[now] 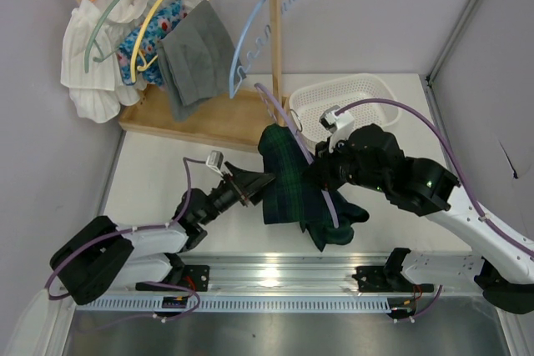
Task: Place the skirt on the hanger
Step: Place skirt on hanger
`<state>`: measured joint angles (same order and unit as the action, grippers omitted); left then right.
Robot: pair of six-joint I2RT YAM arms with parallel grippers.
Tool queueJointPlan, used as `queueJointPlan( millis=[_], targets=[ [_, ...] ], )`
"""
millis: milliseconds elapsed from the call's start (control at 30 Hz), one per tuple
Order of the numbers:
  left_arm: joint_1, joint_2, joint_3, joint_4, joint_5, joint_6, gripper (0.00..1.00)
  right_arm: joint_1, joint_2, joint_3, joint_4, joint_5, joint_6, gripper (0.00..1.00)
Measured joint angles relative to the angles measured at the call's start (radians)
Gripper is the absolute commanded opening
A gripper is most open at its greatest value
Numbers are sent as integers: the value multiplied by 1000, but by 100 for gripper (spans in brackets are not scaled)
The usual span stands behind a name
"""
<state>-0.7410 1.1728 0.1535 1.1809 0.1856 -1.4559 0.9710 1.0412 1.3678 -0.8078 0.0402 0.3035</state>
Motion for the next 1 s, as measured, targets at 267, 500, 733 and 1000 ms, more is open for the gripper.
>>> queueJointPlan(
  millis=[267, 500, 733, 1000],
  targets=[
    [-3, 29, 36, 0, 6, 3, 26, 0, -6, 0, 15, 2, 3, 0],
    [-3, 18, 37, 3, -2, 17, 0, 0, -10, 0, 5, 58, 11, 0],
    [2, -134, -11, 3, -18, 20, 0, -67, -9, -2, -47, 120, 35, 0],
    [18, -496, -16, -101, -36, 111, 0, -103, -20, -16, -23, 81, 45, 0]
  ],
)
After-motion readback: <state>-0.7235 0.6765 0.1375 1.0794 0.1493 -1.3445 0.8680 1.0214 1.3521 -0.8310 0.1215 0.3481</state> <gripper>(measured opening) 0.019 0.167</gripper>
